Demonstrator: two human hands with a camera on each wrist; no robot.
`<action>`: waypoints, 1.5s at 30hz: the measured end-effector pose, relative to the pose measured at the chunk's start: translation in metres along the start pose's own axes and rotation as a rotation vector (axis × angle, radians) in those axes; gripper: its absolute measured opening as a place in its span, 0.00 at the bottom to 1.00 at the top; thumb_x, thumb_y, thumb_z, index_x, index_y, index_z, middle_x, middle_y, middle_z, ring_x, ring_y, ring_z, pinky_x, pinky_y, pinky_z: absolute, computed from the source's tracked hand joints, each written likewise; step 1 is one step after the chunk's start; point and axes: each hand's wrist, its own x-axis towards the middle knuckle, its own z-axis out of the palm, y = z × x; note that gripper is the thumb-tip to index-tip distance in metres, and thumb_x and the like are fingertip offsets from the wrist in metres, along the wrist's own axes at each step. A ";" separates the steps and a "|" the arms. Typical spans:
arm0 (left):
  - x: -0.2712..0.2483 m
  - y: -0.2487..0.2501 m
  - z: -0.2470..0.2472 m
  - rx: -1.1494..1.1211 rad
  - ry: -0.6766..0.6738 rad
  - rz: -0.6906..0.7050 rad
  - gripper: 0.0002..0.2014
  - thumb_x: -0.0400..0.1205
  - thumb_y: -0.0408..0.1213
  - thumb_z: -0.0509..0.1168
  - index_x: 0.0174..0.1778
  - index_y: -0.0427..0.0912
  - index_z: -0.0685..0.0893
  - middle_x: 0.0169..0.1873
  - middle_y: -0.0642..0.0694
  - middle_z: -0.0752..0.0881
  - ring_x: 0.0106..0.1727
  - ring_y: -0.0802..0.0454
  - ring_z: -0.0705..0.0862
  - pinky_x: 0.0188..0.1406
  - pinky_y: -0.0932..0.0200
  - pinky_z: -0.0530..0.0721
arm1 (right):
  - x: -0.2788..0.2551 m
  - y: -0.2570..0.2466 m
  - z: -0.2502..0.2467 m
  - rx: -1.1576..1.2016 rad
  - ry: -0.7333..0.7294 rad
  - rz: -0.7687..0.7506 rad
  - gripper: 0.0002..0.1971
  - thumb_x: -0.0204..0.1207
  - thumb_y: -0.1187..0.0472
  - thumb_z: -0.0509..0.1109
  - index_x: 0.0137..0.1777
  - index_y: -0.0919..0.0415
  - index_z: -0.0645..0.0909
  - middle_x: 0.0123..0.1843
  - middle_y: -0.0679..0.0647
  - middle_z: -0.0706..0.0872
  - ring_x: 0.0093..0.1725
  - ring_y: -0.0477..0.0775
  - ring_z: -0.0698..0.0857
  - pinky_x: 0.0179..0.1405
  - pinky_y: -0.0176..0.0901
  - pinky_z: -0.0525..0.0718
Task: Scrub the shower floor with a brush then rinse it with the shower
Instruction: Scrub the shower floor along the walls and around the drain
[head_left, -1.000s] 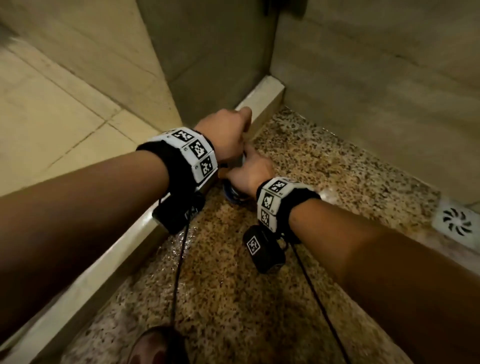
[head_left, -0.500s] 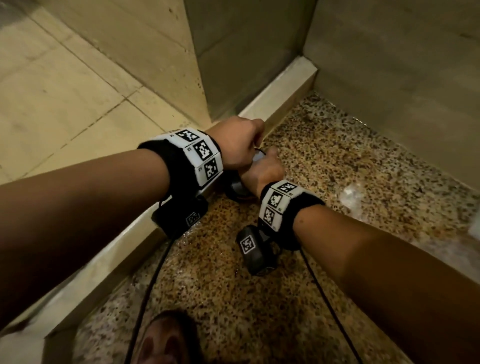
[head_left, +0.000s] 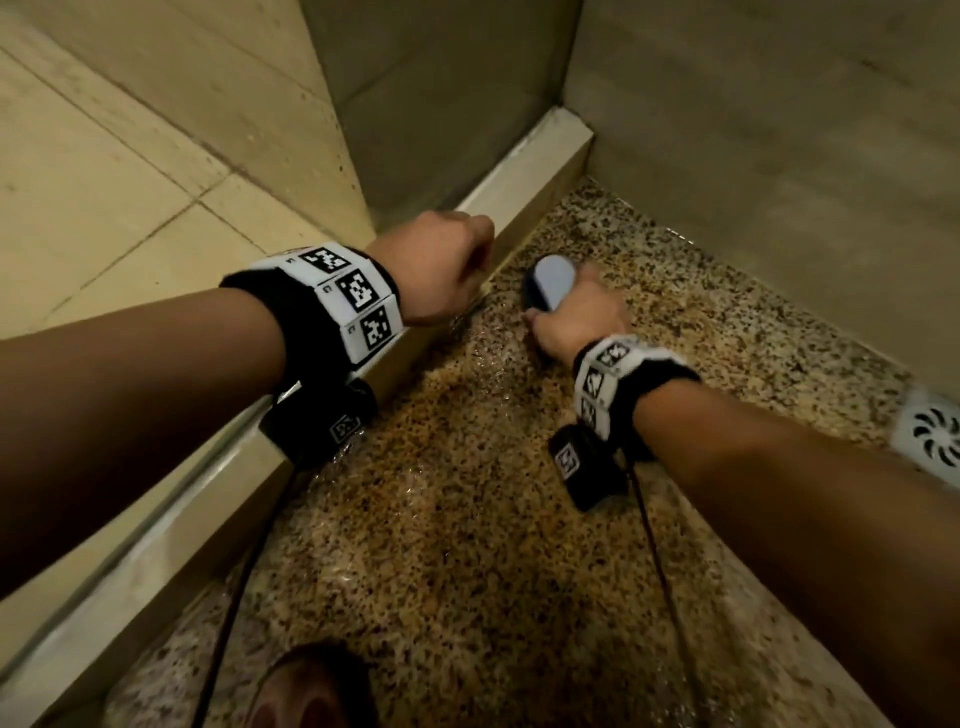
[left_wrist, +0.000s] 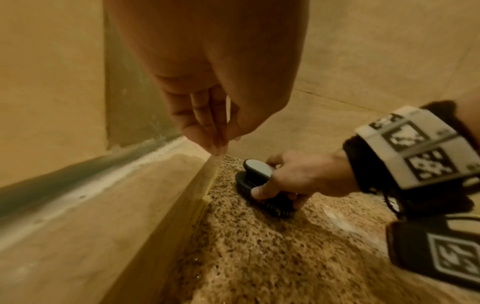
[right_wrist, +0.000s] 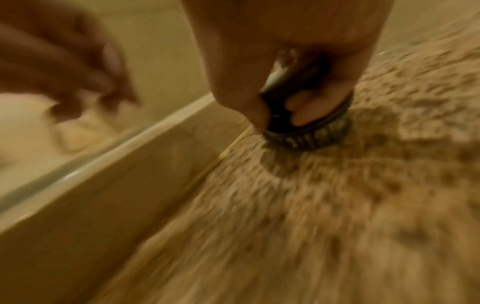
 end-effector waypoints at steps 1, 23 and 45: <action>0.000 -0.001 0.001 -0.002 -0.001 0.004 0.08 0.78 0.34 0.61 0.53 0.41 0.79 0.50 0.39 0.83 0.50 0.40 0.81 0.49 0.48 0.82 | -0.017 -0.001 0.014 -0.006 -0.027 -0.102 0.32 0.70 0.45 0.75 0.70 0.55 0.67 0.59 0.60 0.84 0.58 0.65 0.83 0.56 0.52 0.84; 0.004 -0.002 0.009 -0.008 0.034 0.052 0.10 0.77 0.34 0.63 0.53 0.39 0.77 0.50 0.38 0.82 0.50 0.38 0.81 0.47 0.49 0.80 | -0.024 0.014 0.018 -0.275 -0.101 -0.518 0.29 0.72 0.47 0.71 0.71 0.50 0.64 0.54 0.54 0.83 0.50 0.61 0.84 0.44 0.46 0.77; 0.005 -0.002 0.002 -0.028 0.078 -0.030 0.10 0.75 0.32 0.62 0.51 0.40 0.80 0.49 0.38 0.83 0.49 0.38 0.82 0.48 0.46 0.82 | -0.012 -0.001 0.017 -0.311 -0.097 -0.560 0.29 0.75 0.41 0.68 0.72 0.52 0.67 0.57 0.56 0.85 0.55 0.62 0.85 0.48 0.47 0.79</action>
